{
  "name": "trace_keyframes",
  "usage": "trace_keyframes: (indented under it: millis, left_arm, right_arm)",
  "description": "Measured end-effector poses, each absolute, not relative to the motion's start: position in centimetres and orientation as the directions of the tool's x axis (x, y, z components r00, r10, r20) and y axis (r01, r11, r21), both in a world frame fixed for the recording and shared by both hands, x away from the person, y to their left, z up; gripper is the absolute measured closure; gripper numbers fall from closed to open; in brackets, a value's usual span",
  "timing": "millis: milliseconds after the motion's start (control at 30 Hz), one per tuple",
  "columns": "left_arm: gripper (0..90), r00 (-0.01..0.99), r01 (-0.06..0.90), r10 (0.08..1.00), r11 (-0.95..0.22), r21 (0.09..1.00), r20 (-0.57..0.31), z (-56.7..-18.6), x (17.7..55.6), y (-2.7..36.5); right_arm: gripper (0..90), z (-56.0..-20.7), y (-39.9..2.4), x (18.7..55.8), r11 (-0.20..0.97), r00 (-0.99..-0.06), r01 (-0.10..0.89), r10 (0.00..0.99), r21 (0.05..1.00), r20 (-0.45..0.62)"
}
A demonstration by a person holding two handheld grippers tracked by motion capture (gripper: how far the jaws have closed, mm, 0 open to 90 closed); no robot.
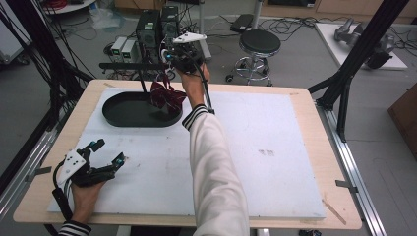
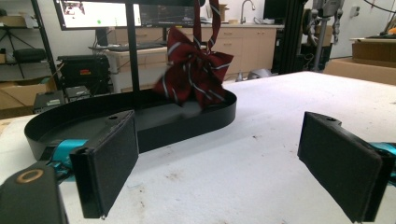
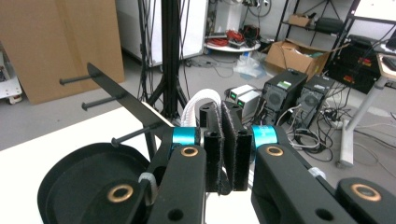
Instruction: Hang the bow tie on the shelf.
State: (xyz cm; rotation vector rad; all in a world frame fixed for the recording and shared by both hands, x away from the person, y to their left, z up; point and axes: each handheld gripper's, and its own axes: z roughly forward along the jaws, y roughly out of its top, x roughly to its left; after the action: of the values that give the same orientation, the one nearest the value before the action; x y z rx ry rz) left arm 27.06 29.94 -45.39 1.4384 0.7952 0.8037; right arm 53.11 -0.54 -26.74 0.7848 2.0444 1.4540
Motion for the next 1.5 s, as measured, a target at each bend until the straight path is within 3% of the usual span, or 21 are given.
trace_keyframes:
  millis: [1200, 1367, 1500]
  left_arm:
    - [12.7, 0.519, -0.006, 0.854, -0.019, 1.000, 0.019, -45.4, 27.0, 29.9]
    - [12.7, 0.520, -0.004, 0.854, -0.017, 1.000, 0.016, -45.4, 27.0, 29.9]
    - [12.7, 0.519, -0.003, 0.855, -0.016, 1.000, 0.016, -45.4, 27.0, 29.9]
  right_arm:
    - [85.9, -31.4, -0.8, 52.9, 0.396, -0.720, 0.260, 0.688, 0.881, -0.097]
    - [80.0, -31.6, -0.8, 53.0, 0.399, -0.719, 0.265, 0.689, 0.878, -0.096]
    - [68.0, -31.7, -1.0, 53.0, 0.391, -0.714, 0.269, 0.694, 0.880, -0.090]
